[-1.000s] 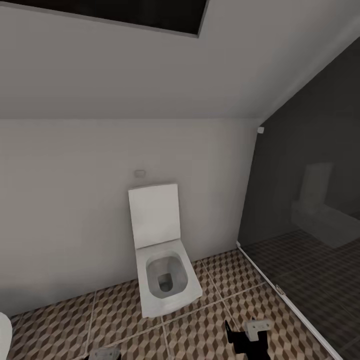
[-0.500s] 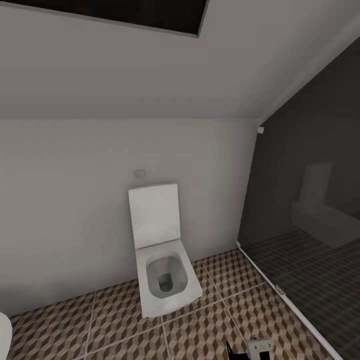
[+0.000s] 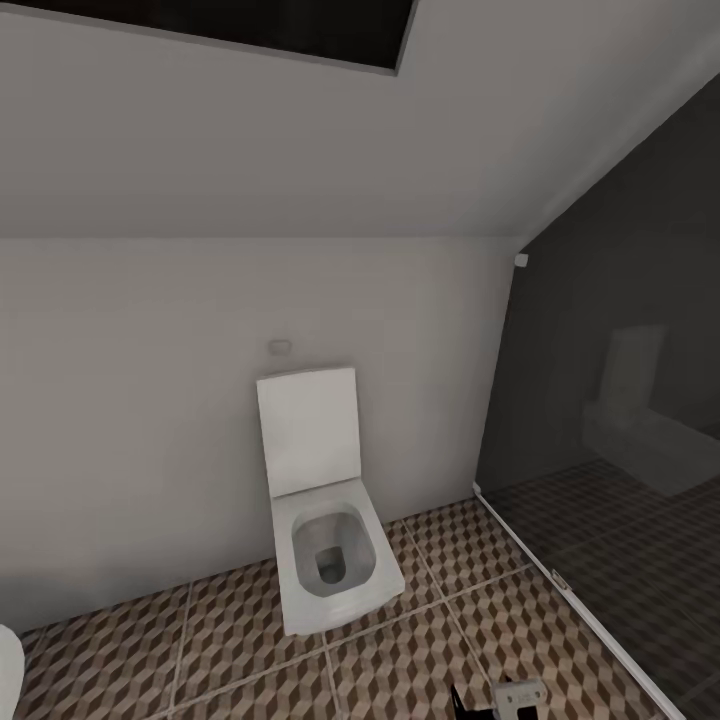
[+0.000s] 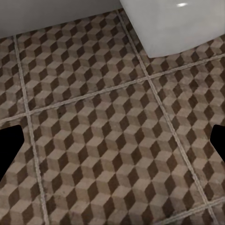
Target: Take the four mousetraps from the cabinet in the bathroom and place them on the bathroom floor. Make sure all four end up on the same floor surface, and ensure that at least two of them are either under or directly next to the same bathroom sink.
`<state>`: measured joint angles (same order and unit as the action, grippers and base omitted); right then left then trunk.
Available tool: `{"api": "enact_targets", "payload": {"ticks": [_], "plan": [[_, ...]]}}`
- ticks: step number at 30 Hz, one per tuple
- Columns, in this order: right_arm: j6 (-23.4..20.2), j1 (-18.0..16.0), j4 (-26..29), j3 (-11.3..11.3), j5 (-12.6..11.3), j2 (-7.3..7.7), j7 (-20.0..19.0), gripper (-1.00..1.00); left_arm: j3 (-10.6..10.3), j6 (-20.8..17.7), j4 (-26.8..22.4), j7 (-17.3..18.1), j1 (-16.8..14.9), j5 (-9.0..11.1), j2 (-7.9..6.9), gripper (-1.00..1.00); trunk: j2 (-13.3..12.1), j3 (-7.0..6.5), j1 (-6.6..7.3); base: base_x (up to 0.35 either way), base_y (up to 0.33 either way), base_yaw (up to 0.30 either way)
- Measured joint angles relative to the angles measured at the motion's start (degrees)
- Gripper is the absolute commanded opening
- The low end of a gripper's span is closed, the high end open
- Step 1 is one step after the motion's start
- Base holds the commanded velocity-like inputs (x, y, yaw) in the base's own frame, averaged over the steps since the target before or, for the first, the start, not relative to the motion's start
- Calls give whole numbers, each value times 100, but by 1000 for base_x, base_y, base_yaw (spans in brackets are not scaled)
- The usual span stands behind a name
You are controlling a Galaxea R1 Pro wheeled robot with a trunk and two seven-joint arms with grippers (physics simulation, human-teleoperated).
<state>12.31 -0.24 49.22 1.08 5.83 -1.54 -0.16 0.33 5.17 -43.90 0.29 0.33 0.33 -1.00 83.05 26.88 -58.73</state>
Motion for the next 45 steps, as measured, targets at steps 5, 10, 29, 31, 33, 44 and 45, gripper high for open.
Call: {"api": "enact_targets", "payload": {"ticks": [5,10,29,31,33,44,45], "plan": [[102,-1,-230,6,6,-2,14,100,-1,0,2,0,0,4,0,100,0,0,0,0,0,0],[124,-1,-266,7,8,-9,21,100,-8,0,37,2,0,7,3,100,0,0,0,0,0,0],[129,0,-272,7,9,-10,24,100,-9,1,219,2,-1,7,13,100,0,-72,0,0,0,-149],[129,0,-272,7,9,-10,24,100,-9,2,242,2,-1,7,16,100,0,-85,0,0,0,-223],[129,0,-272,7,9,-10,24,100,-9,3,275,2,-1,7,28,100,0,-99,0,0,0,-223],[129,0,-272,7,9,-11,24,100,-9,9,375,2,-1,-16,140,100,0,-173,-3,-208,0,-224],[129,0,-272,6,9,-11,24,100,-9,10,376,2,-1,-17,141,100,0,-180,-3,-323,0,-224]]}}
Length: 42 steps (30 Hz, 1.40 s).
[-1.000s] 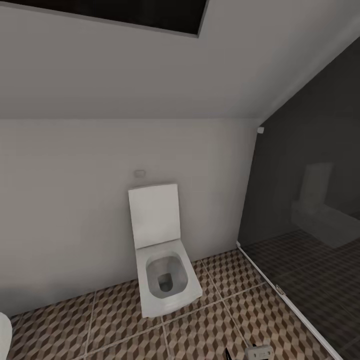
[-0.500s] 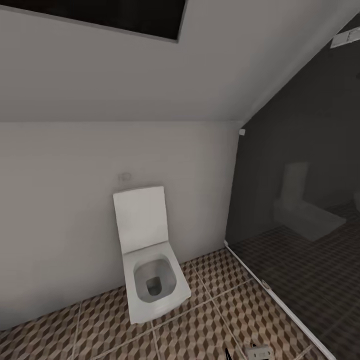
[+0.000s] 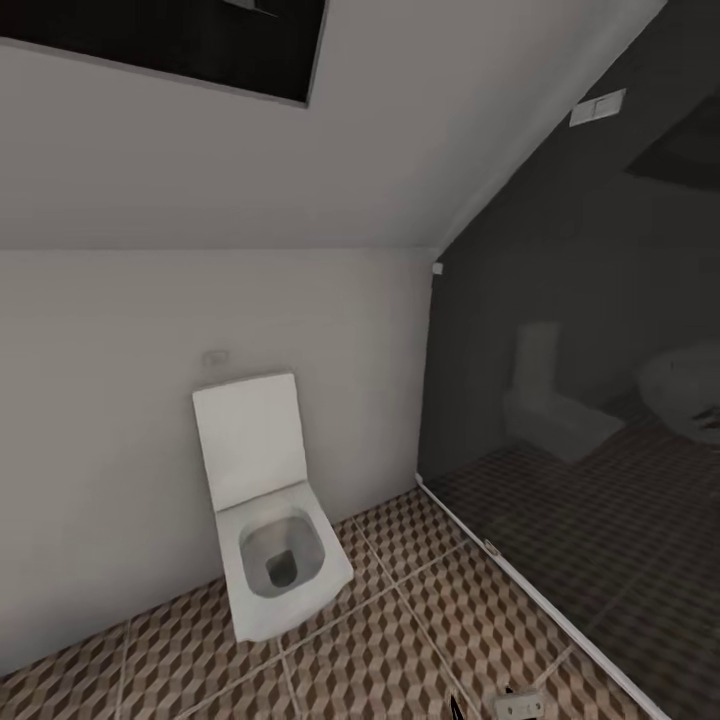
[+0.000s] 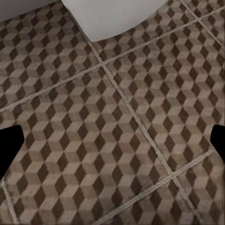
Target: Take the four mousetraps from the cabinet in the bathroom and place them on the bathroom floor. Make sure all four end up on the same floor surface, and ensure that at least two of them are either under or directly next to the same bathroom sink.
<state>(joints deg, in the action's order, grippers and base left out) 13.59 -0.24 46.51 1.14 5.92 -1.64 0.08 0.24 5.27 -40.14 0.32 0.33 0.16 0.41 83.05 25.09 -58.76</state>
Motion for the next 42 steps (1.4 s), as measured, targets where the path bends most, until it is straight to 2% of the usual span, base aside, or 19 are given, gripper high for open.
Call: {"api": "enact_targets", "payload": {"ticks": [5,23,42], "plan": [[0,-1,0,0,0,0,0,100,0,0,6,2,0,-1,2,100,0,-34,1,-260,0,-224],[1,0,0,0,0,0,0,100,-7,-8,14,0,0,-1,19,100,0,-127,3,-13,-6,-256],[0,0,1,-9,10,1,0,100,-16,-2,94,0,-1,-9,47,100,0,-130,3,0,-193,-293]]}}
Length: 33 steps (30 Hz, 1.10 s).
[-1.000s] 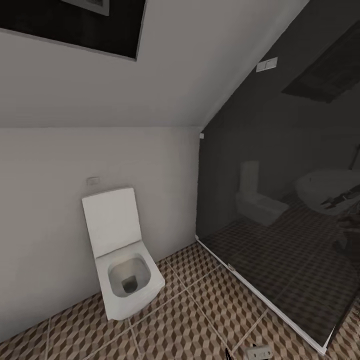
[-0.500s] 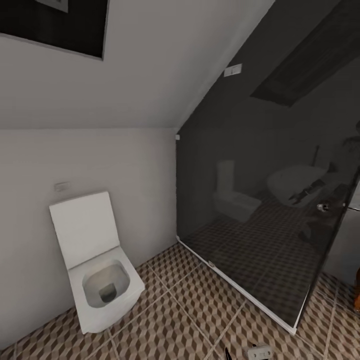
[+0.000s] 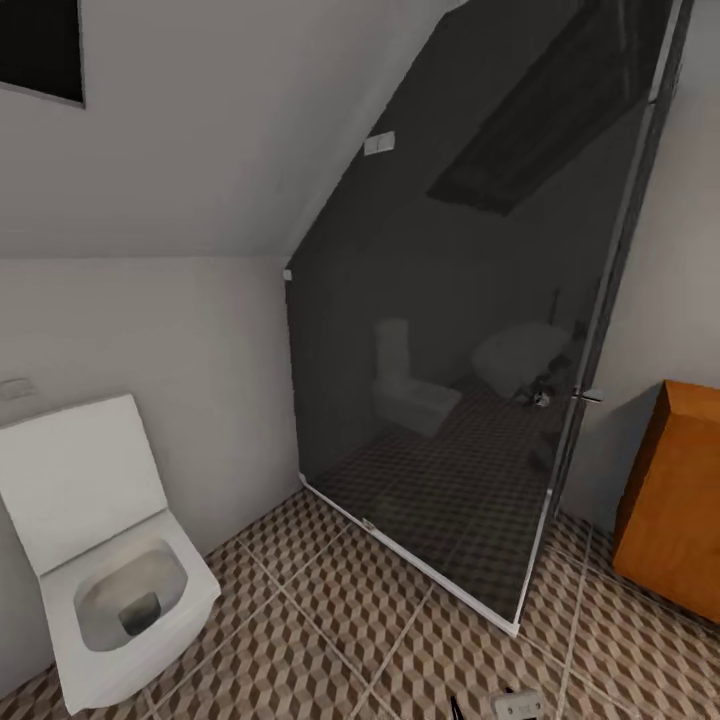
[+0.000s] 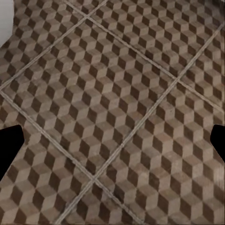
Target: Take the four mousetraps from the cabinet in the bathroom and place them on the bathroom floor. Make sure all four end up on the same floor surface, and ensure that at least two of them are either under or directly next to the same bathroom sink.
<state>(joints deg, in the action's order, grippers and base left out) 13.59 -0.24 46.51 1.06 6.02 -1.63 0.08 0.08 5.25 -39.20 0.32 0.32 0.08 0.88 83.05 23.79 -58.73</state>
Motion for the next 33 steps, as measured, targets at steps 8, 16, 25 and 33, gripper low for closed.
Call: {"api": "enact_targets", "payload": {"ticks": [8,16,25,33], "plan": [[0,0,-6,-2,1,0,0,100,0,-1,3,0,0,0,0,100,0,0,0,0,-206,-294],[0,0,-14,-2,-1,-1,0,100,-6,3,64,0,0,0,9,100,0,0,0,0,-210,-294],[0,0,-11,-2,-1,3,0,100,-17,143,87,1,0,0,60,100,0,0,0,0,-220,-294],[0,0,-13,-2,-7,6,0,100,-13,153,155,0,0,0,62,100,0,0,0,0,-222,-284]]}}
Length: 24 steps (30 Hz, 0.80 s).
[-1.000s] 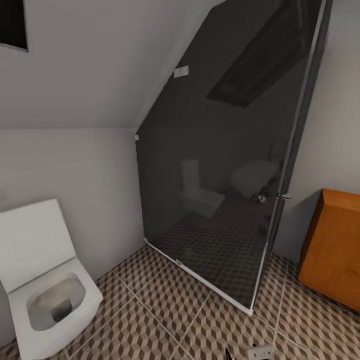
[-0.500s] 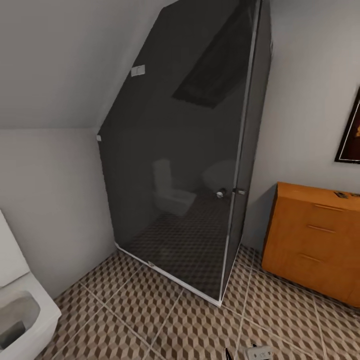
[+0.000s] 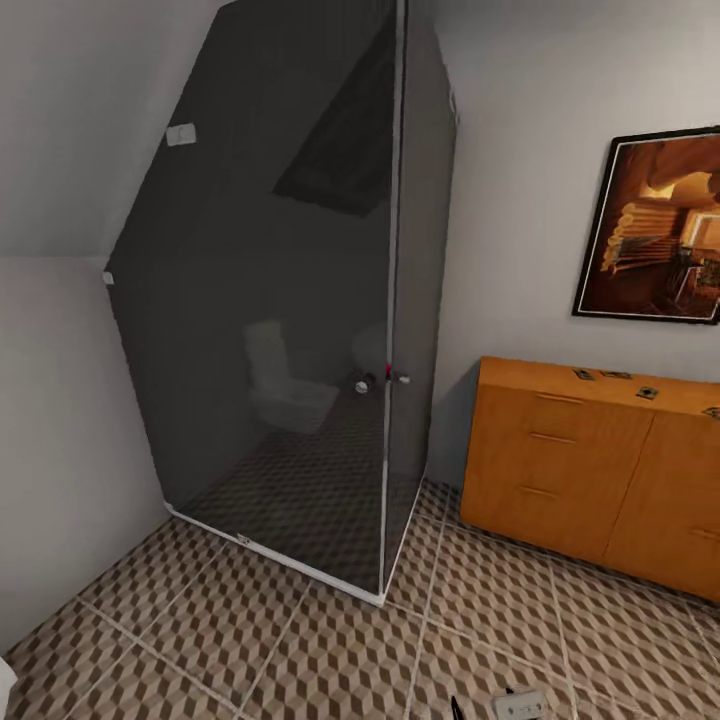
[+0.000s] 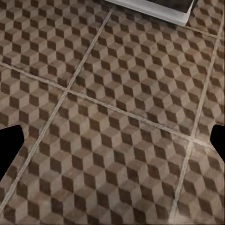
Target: Take the four mousetraps from the cabinet in the bathroom and place them on the bathroom floor. Make sure all four end up on the same floor surface, and ensure that at least two of them are either under or directly next to the same bathroom sink.
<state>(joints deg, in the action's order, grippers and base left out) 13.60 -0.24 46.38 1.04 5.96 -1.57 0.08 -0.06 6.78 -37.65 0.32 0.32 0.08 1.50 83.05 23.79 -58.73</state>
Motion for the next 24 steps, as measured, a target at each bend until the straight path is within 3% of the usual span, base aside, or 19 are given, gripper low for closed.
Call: {"api": "enact_targets", "payload": {"ticks": [24], "plan": [[0,0,-141,0,5,-7,0,100,-4,8,48,8,0,0,8,100,1,0,1,82,-228,-289]]}}
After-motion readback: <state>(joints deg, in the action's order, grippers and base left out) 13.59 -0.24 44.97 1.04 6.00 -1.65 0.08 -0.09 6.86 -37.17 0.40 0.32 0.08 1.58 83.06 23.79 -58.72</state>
